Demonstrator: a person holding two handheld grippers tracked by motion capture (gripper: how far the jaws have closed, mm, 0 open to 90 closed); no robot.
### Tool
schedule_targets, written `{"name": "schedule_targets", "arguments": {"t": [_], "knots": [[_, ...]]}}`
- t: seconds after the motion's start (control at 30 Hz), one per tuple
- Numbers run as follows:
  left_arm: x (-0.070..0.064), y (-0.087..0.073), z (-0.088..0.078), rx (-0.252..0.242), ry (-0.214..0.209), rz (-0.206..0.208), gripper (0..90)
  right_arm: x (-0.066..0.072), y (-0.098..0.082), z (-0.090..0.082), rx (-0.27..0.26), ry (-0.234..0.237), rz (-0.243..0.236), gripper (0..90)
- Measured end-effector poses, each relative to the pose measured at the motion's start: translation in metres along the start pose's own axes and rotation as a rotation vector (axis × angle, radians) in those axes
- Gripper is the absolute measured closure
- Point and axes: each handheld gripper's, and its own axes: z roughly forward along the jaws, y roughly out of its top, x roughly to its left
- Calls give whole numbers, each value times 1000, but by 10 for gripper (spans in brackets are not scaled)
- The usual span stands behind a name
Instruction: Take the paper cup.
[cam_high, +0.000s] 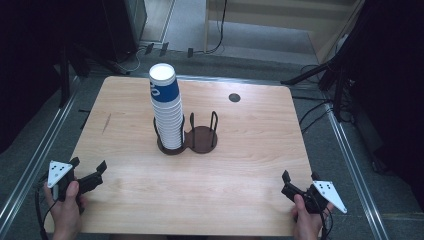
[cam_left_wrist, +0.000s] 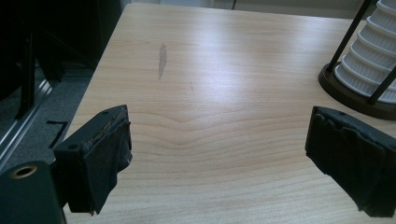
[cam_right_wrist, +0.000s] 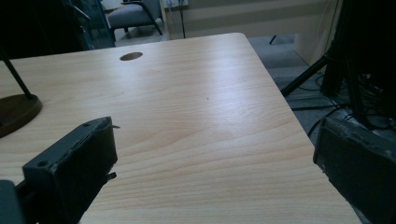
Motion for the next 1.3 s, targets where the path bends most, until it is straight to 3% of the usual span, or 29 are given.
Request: {"name": "schedule_targets", "arguments": {"t": [0.17,0.33,0.47,0.73,0.87,1.03,1.3], "knots": [[-2,-3,6,18,-6,14,79,9,7,-4,-30,1,-31,71],[-3,-4,6,21,-34,23,79,21,13,-5,-37,7,-43,69],[-4,-4,6,24,-44,30,79,35,21,-3,-22,67,-54,65],[-8,-4,6,24,-30,69,81,56,31,0,-14,86,-64,83],[-9,-4,6,24,-29,67,81,66,34,4,-1,98,-97,82],[-9,-4,6,29,-28,70,81,82,42,8,-14,132,-111,82],[-10,-4,7,31,-18,75,81,99,54,12,-10,139,-117,82]]}}
